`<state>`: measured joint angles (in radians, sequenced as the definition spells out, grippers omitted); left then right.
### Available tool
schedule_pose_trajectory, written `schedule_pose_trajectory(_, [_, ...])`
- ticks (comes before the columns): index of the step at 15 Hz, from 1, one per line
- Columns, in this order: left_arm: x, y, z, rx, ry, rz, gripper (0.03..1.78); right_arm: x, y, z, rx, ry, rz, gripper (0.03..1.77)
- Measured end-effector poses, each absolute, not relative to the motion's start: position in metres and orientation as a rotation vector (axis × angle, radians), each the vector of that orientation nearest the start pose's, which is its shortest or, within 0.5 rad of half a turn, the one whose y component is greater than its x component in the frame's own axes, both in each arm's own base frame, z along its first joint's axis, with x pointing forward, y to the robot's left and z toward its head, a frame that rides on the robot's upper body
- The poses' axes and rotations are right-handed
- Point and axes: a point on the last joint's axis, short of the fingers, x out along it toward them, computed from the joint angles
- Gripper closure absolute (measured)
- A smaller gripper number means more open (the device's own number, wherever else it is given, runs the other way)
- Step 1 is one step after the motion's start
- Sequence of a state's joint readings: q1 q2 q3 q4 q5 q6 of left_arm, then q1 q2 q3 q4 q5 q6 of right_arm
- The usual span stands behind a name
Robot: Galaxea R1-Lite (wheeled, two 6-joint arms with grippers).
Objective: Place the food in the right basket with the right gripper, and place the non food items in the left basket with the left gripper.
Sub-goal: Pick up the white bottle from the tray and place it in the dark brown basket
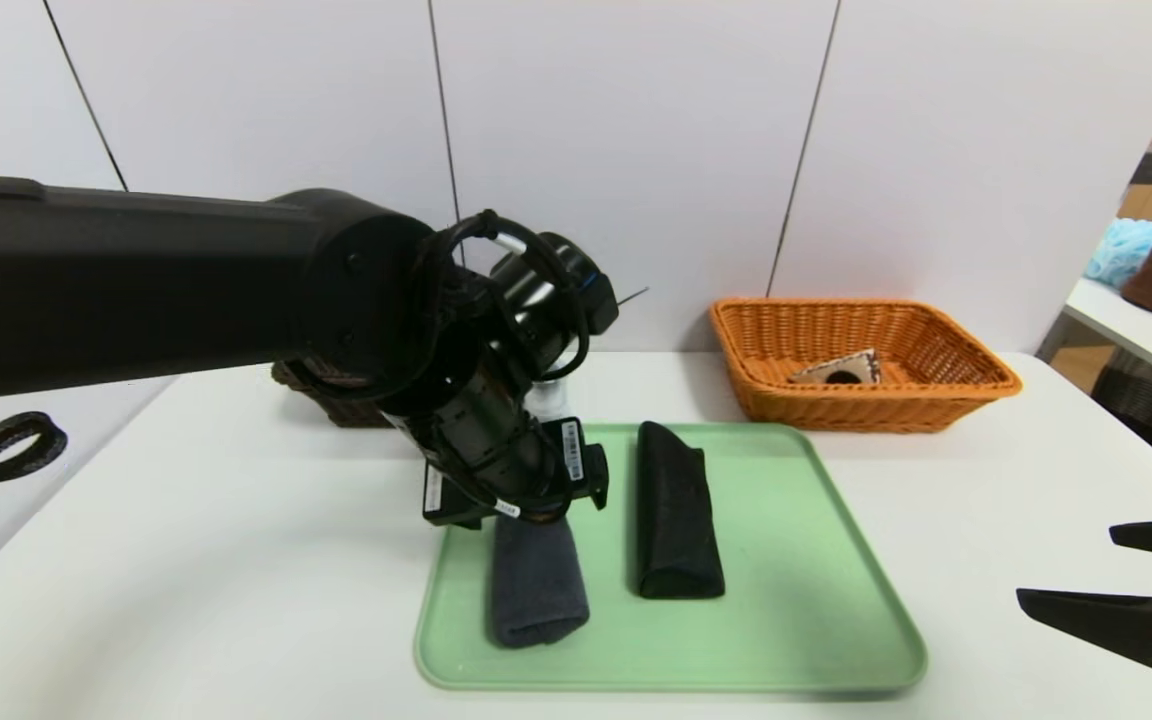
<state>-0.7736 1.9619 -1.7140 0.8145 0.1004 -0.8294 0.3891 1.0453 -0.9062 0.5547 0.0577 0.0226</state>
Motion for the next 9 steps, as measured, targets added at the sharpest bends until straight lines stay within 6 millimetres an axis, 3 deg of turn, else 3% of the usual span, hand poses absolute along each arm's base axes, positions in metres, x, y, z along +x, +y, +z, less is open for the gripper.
schedule_pose_trajectory(4, [0.257, -0.247, 0.227, -0.314, 1.006, -0.218, 0.12, 0.103, 0.044, 0.244, -0.093, 0.695, 0.420, 0.11])
schedule_pose_trajectory(9, [0.257, -0.250, 0.210, -0.266, 0.780, -0.254, 0.12, 0.103, 0.044, 0.244, -0.093, 0.696, 0.420, 0.11])
